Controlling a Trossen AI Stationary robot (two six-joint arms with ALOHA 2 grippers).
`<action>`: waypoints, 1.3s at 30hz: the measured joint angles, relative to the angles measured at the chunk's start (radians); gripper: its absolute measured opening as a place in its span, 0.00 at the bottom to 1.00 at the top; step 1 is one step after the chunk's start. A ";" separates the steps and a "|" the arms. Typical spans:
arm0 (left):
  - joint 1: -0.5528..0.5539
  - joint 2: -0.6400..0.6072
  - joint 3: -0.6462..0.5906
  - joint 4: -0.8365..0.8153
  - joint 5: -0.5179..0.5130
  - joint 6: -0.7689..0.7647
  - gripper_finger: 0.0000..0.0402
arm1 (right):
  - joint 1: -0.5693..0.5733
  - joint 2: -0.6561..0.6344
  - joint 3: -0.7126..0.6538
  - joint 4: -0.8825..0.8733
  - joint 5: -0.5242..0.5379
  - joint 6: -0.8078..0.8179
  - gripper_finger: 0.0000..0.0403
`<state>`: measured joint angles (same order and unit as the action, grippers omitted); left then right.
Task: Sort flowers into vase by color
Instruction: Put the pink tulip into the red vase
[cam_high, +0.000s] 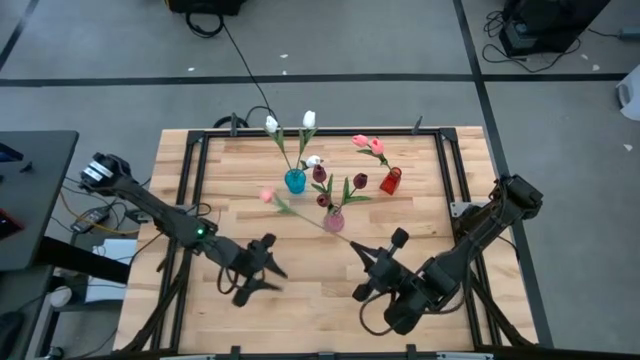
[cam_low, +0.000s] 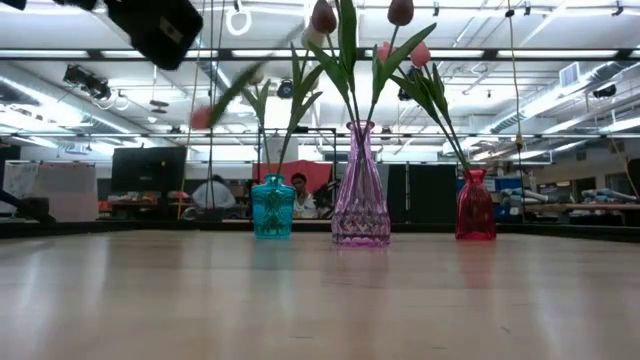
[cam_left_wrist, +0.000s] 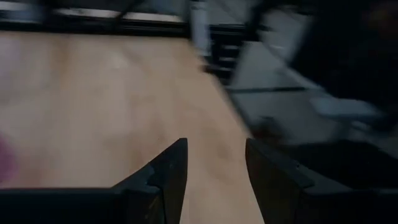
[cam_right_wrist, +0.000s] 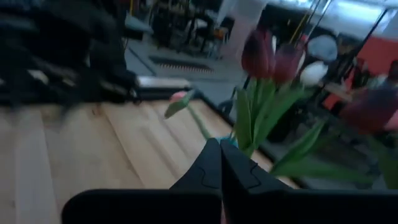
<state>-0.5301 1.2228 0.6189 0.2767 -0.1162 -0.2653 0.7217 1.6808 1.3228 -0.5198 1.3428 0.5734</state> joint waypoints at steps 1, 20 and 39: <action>0.004 0.007 0.000 0.002 -0.057 0.001 0.42 | 0.006 0.000 0.000 0.055 0.019 -0.060 0.00; 0.179 0.015 0.000 0.301 -0.147 0.013 0.42 | 0.075 0.002 0.000 0.565 0.073 -0.631 0.00; 0.168 0.028 0.000 0.184 -0.129 0.283 0.42 | 0.047 0.002 0.000 0.560 -0.038 -0.623 0.00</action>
<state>-0.3616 1.2506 0.6186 0.4603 -0.2449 0.0181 0.7691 1.6829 1.3224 0.0403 1.3048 -0.0492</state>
